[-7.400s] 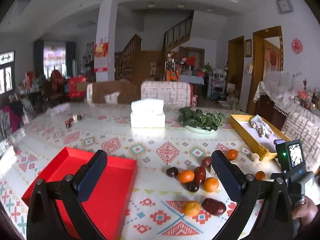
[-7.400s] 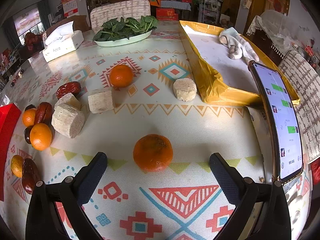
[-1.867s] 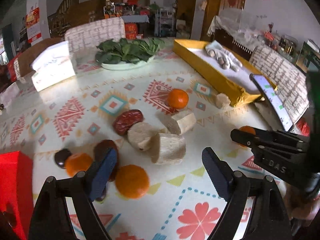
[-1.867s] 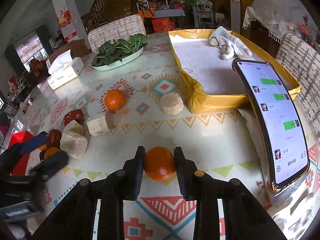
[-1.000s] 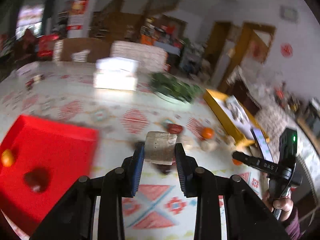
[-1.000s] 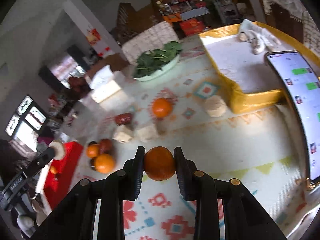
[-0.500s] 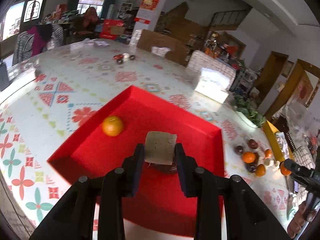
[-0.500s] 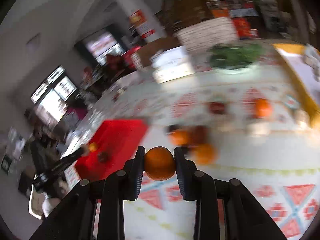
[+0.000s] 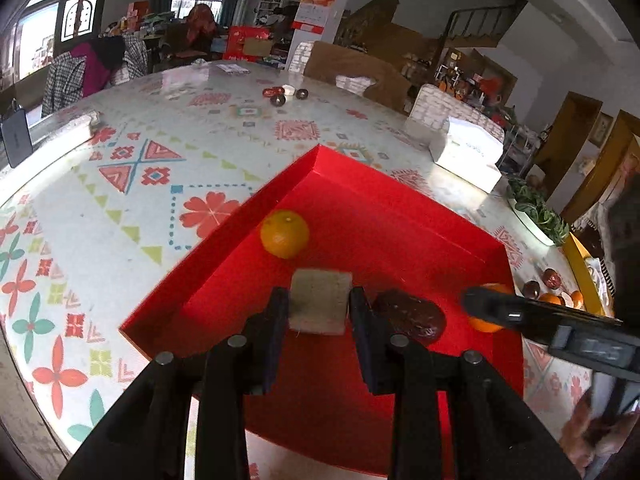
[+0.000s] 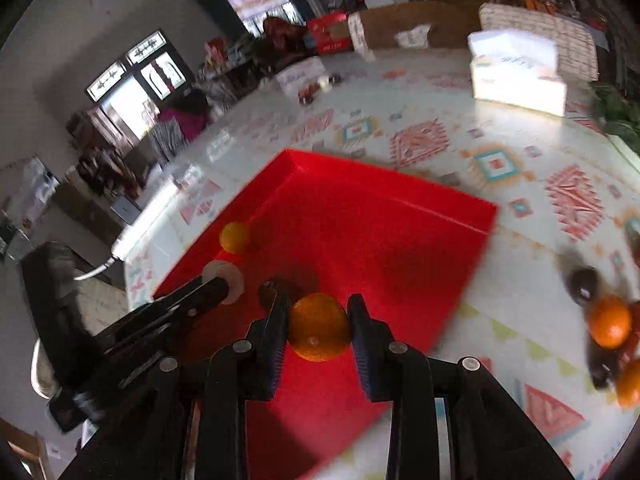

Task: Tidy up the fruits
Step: 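Carry the orange and yam chunk into the red tray and open both tools, then move both open tools back toward the remaining fruits, then grasp an orange with the right tool while the left tool grasps a dark chestnut, then carry the orange and chestnut into the red tray and open both tools, then move both open tools back toward the remaining fruits on the tablecloth, then grasp a white yam chunk with the right tool while the left tool grasps a yam slice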

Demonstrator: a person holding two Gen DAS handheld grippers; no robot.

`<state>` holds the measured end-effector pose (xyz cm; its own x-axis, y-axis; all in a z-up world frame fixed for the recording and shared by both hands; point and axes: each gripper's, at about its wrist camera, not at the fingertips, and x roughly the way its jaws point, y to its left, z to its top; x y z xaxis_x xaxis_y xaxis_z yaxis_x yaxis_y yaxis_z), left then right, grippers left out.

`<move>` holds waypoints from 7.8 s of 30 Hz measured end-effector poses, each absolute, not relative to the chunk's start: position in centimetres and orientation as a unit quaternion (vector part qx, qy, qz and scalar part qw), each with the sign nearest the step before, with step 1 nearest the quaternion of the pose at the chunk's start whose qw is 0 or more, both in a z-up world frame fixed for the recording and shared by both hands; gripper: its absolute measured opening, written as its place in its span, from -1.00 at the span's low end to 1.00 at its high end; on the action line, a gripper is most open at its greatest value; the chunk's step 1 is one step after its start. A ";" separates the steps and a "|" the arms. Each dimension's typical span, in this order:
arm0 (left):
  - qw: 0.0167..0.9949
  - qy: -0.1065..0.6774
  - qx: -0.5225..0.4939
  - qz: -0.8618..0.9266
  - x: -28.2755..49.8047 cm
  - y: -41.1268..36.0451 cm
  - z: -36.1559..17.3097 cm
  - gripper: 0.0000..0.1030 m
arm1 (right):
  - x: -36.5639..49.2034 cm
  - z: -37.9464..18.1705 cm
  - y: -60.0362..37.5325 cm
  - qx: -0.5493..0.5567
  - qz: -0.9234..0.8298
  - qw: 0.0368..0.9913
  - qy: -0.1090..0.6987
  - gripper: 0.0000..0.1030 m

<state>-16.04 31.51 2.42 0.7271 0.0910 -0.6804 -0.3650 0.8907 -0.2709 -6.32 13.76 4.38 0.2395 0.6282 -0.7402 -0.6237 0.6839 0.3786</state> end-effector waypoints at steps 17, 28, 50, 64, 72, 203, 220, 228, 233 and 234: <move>0.920 0.301 -0.217 0.123 -18.4 31.9 5.5 0.19 | -5.4 4.3 14.7 0.007 0.397 0.793 0.462 -0.30; 0.943 0.263 -0.176 0.108 -20.6 27.3 9.6 0.41 | -7.6 9.8 7.4 0.046 0.388 0.837 0.382 -0.16; 0.966 0.225 -0.124 0.025 -19.3 17.3 11.9 1.00 | -5.4 5.2 -10.5 0.046 0.230 0.873 0.427 -0.13; 0.947 0.292 -0.128 -0.043 -13.3 13.4 8.7 1.00 | -4.2 2.8 -8.5 0.032 0.248 0.866 0.434 -0.23; 0.933 0.327 -0.142 -0.052 -10.1 13.1 7.5 1.00 | -4.3 2.1 -8.3 0.045 0.259 0.857 0.444 -0.27; 0.931 0.349 -0.058 -0.093 -13.4 10.0 7.2 0.50 | 0.5 2.6 -16.0 0.068 0.113 0.887 0.441 -0.17; 0.912 0.382 -0.012 -0.150 -4.1 3.9 5.6 0.40 | 0.5 2.6 -16.8 0.093 0.130 0.884 0.439 -0.32; 0.894 0.407 0.040 -0.184 1.5 -1.5 3.8 0.39 | -0.6 4.1 -20.3 0.162 0.127 0.888 0.411 -0.31; 0.882 0.423 0.088 -0.188 2.9 -4.0 1.9 0.31 | -0.8 4.5 -21.0 0.172 0.122 0.891 0.402 -0.31; 0.880 0.425 0.100 -0.186 3.0 -4.4 1.5 0.14 | -0.8 4.5 -21.0 0.173 0.124 0.890 0.402 -0.31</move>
